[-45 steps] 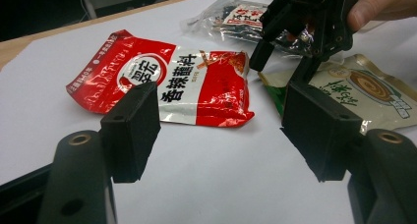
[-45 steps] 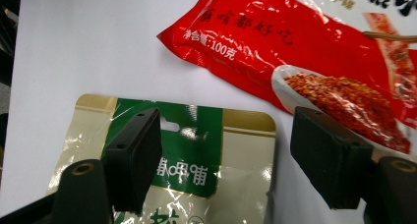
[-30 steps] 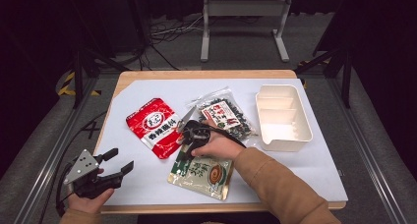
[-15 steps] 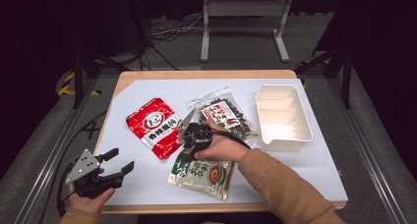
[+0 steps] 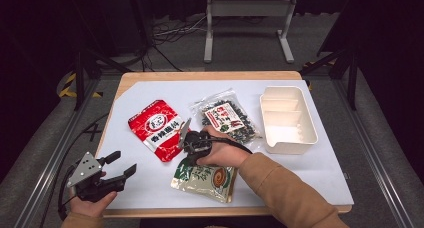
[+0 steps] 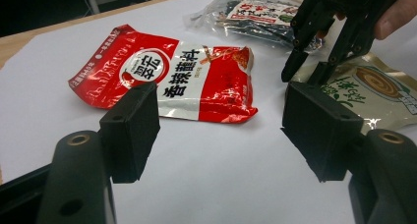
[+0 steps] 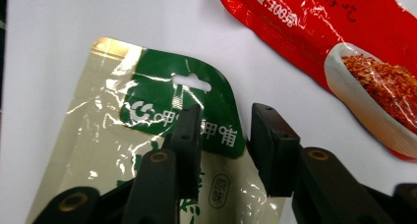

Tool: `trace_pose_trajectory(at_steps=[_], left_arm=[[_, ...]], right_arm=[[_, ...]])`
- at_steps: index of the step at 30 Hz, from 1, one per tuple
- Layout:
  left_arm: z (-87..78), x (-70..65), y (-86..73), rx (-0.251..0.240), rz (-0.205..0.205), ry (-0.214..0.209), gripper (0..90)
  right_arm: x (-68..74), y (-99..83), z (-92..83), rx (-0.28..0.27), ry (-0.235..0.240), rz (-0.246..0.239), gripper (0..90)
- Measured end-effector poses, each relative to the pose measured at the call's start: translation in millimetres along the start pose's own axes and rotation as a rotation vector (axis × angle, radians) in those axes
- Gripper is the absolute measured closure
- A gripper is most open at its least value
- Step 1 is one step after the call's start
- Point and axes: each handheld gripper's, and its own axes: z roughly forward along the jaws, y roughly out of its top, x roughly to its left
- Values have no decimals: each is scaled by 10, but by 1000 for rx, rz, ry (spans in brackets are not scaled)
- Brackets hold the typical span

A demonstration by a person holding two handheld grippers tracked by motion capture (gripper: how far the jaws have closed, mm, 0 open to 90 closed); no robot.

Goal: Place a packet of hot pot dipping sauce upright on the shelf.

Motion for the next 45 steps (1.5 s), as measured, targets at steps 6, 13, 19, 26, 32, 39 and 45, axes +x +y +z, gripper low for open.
trace_pose_trajectory(at_steps=[6, 13, 19, 26, 32, 39, 45], left_arm=[[-1, 0, -3, -3, -1, 0, 306], [-9, 6, -2, -4, 5, 2, 306], [-10, 4, -3, -7, -2, 3, 306], [-4, 1, -2, -8, -4, 3, 307], [-3, 1, -2, -8, -4, 3, 306], [-4, 2, -1, -8, -4, 2, 306], [-2, 1, -1, -8, -3, 4, 306]], right_arm=[[-6, 9, 58, 29, -45, -18, 804], [4, 26, 45, 39, -62, -37, 896], [19, 25, 18, 31, -66, -35, 899], [71, 49, -62, 0, -35, -27, 900], [134, 92, -111, -22, -28, -47, 900], [204, 130, -264, -85, -33, -54, 900], [234, 146, -393, -125, -43, -59, 900]])
